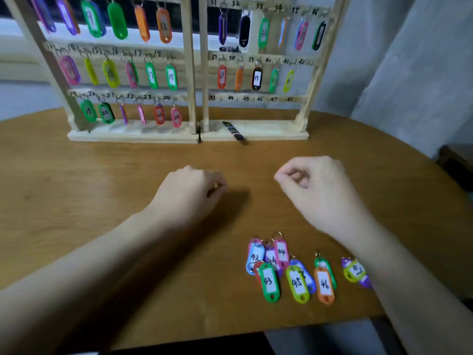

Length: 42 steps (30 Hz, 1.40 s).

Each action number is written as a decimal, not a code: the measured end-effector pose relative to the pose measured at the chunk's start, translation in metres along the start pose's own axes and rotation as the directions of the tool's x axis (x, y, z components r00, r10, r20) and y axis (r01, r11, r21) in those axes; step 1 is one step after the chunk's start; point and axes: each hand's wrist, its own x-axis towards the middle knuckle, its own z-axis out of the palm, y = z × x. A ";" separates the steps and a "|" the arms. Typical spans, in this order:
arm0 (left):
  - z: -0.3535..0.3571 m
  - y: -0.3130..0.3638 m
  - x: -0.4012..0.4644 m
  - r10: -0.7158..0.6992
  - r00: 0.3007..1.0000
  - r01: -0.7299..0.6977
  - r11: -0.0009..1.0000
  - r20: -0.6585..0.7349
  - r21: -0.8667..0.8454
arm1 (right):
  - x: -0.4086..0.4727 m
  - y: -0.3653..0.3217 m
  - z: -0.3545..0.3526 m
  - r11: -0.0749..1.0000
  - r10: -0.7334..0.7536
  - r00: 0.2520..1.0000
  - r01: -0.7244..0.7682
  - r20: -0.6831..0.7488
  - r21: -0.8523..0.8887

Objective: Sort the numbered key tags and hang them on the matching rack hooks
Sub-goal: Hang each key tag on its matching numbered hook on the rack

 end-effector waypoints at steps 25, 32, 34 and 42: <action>0.031 0.010 -0.044 0.400 0.906 -0.334 0.879 0.142 -0.341 | -0.059 0.008 0.033 0.967 0.103 0.957 -0.032 0.273 -0.252; 0.029 0.008 -0.042 0.389 0.914 -0.346 0.896 0.118 -0.277 | -0.058 0.004 0.032 0.973 0.089 0.946 -0.016 0.313 -0.230; 0.029 0.008 -0.041 0.390 0.914 -0.351 0.899 0.116 -0.261 | -0.057 0.002 0.033 0.974 0.088 0.940 -0.012 0.328 -0.225; 0.028 0.009 -0.042 0.374 0.914 -0.319 0.903 0.160 -0.286 | -0.051 0.001 0.039 0.973 0.066 0.946 0.010 0.318 -0.231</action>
